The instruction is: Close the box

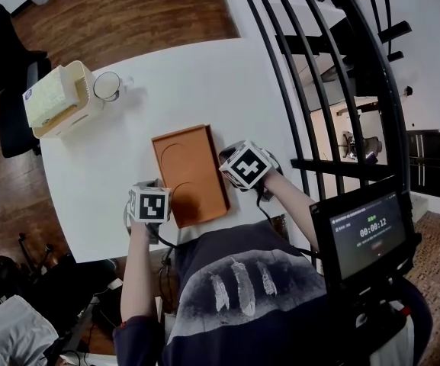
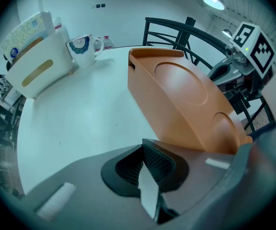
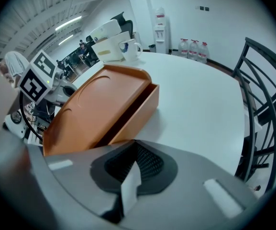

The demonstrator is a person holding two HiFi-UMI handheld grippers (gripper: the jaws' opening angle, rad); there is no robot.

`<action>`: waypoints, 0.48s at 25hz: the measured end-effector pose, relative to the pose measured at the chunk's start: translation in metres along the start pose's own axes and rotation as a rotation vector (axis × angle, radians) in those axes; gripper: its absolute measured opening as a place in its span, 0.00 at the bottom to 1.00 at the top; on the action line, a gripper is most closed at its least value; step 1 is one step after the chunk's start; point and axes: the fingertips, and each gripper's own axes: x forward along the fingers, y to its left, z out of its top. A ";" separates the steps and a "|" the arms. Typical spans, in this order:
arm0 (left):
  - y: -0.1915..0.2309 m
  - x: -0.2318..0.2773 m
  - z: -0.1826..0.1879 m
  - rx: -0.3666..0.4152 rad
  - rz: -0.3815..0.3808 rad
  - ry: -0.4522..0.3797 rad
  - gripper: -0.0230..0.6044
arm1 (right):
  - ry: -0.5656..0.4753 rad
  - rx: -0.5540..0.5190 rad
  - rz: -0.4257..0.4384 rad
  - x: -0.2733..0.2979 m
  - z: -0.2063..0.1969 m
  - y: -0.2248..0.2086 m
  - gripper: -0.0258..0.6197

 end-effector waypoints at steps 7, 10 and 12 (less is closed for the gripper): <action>-0.001 -0.001 0.002 -0.003 -0.005 -0.006 0.06 | 0.002 -0.009 0.002 0.001 0.002 0.003 0.05; -0.002 -0.002 0.002 0.000 -0.004 -0.006 0.06 | -0.002 -0.021 0.013 0.001 0.005 0.007 0.05; -0.002 -0.002 0.002 -0.002 -0.007 -0.006 0.06 | -0.002 -0.029 0.014 0.000 0.006 0.008 0.05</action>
